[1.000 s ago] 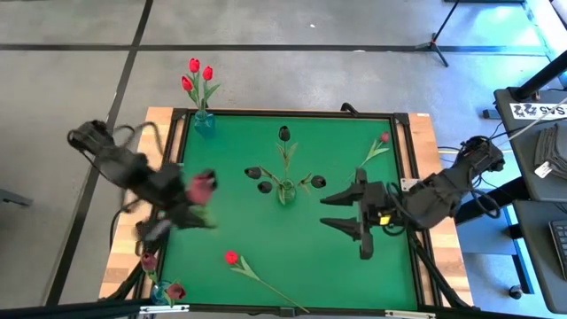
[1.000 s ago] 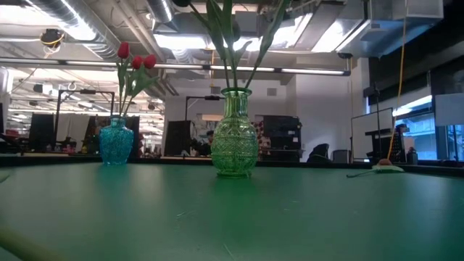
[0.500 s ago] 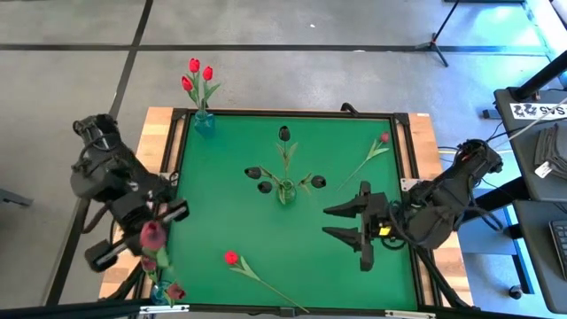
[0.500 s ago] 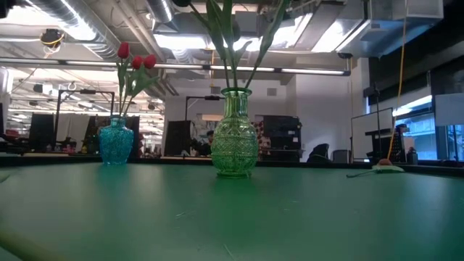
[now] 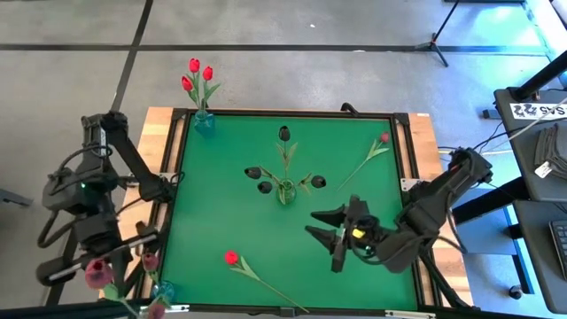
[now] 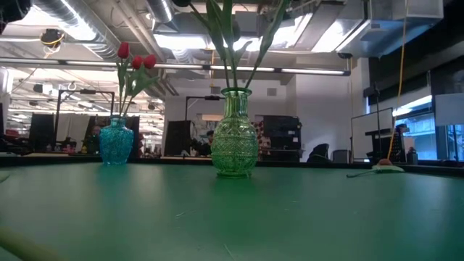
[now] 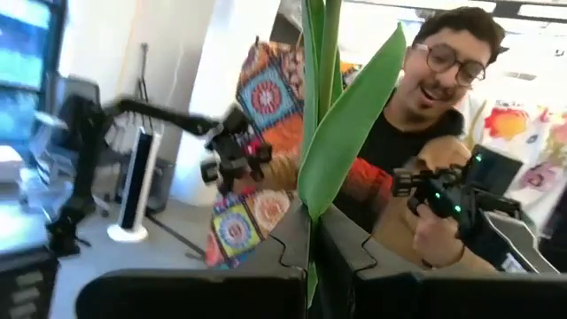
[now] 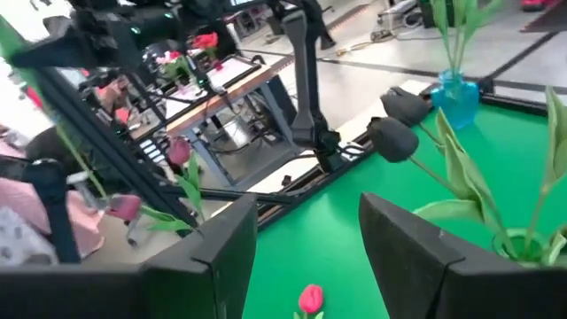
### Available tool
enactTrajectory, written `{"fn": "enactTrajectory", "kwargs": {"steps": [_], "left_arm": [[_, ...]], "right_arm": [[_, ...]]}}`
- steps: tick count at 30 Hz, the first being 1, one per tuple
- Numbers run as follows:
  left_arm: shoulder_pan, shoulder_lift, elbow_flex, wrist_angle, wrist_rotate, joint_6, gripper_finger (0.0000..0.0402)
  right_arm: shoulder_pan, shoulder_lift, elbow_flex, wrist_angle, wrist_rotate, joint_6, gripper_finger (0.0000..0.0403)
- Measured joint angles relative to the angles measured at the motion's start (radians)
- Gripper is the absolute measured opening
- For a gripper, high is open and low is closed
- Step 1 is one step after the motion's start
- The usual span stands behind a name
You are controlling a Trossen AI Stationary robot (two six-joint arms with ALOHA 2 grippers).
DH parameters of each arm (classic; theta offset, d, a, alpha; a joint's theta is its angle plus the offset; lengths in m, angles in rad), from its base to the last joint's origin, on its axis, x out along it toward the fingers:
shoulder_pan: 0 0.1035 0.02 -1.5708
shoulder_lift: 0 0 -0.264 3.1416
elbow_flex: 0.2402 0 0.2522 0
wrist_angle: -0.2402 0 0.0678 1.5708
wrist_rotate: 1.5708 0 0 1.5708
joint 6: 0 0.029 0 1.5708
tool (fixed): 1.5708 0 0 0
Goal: Sort flowers into vase by color
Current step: Put the dark red tulip into the bottom bottom blue vase
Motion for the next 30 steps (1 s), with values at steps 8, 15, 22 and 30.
{"fn": "enactTrajectory", "kwargs": {"steps": [8, 15, 22, 30], "left_arm": [[0.027, -0.013, 0.000, 0.102, -0.039, 0.166, 0.0000], [-0.052, -0.014, 0.001, -0.038, 0.087, 0.012, 0.0000], [-0.217, -0.009, -0.034, -0.169, -0.132, -0.088, 0.0000], [-0.212, -0.036, -0.239, 0.019, -0.219, 0.004, 0.0000]], "right_arm": [[0.000, 0.045, 0.000, 0.000, 0.053, 0.080, 0.0198], [0.000, 0.069, 0.000, 0.006, 0.033, 0.165, 0.0198], [0.007, 0.097, 0.000, -0.005, 0.025, 0.223, 0.0198], [0.006, 0.106, -0.001, 0.003, 0.032, 0.271, 0.0198]]}}
